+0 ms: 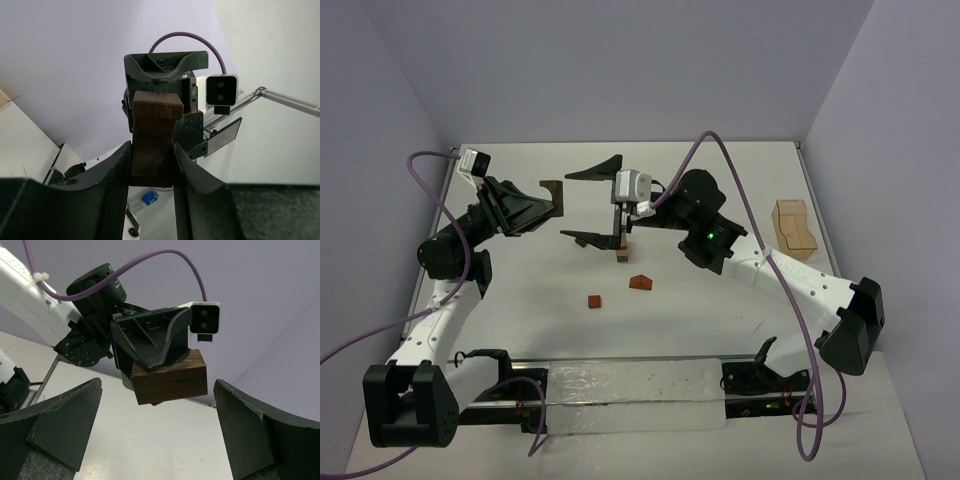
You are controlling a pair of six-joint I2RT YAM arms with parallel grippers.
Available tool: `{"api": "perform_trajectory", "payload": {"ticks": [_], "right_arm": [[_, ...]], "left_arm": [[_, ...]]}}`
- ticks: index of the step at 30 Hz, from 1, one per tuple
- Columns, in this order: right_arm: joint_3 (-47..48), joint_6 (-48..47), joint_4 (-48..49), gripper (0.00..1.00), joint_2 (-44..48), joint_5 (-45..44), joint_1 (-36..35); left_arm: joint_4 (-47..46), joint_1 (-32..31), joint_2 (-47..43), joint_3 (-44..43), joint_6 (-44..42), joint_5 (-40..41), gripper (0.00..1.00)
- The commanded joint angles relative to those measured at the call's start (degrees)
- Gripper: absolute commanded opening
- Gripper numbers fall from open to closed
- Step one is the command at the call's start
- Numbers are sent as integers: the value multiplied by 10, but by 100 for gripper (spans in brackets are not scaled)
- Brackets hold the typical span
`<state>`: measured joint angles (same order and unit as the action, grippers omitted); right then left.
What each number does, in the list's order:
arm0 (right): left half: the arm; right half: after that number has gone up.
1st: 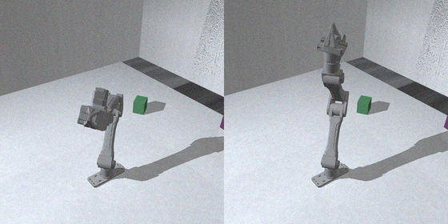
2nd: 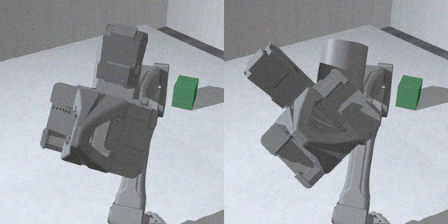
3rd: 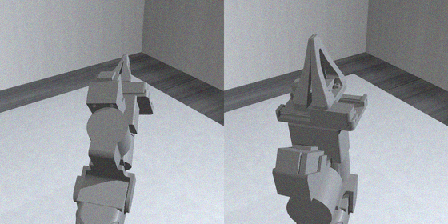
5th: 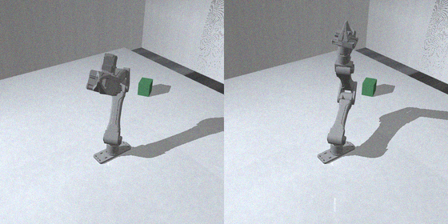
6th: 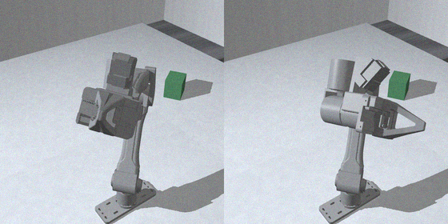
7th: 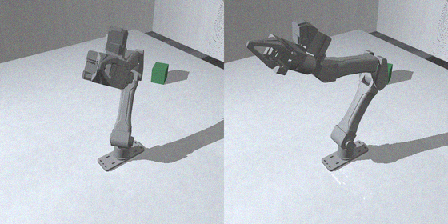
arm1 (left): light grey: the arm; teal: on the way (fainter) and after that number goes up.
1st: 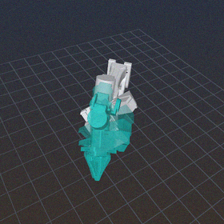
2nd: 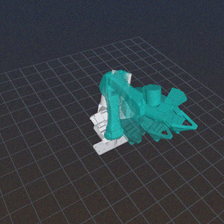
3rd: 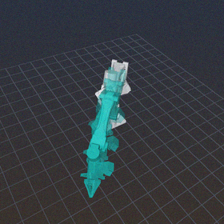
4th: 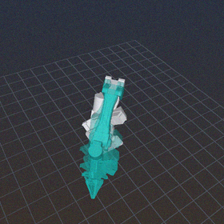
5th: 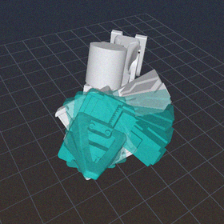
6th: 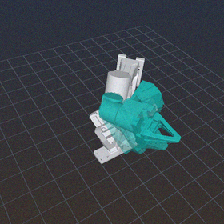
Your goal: Build the wood block tower
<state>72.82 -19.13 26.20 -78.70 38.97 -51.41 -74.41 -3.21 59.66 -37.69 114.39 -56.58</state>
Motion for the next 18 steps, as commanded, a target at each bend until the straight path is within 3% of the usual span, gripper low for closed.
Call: {"api": "perform_trajectory", "payload": {"ticks": [1,12,18], "right_arm": [[26,-28,29,100,-6,19,-10],[34,-53,22,98,-19,15,-14],[35,-61,21,83,-21,1,-15]], "left_arm": [[-323,-8,-12,-7,158,12,0],[-324,-17,-14,-3,155,10,0],[-324,-17,-17,0,155,8,0]]}}
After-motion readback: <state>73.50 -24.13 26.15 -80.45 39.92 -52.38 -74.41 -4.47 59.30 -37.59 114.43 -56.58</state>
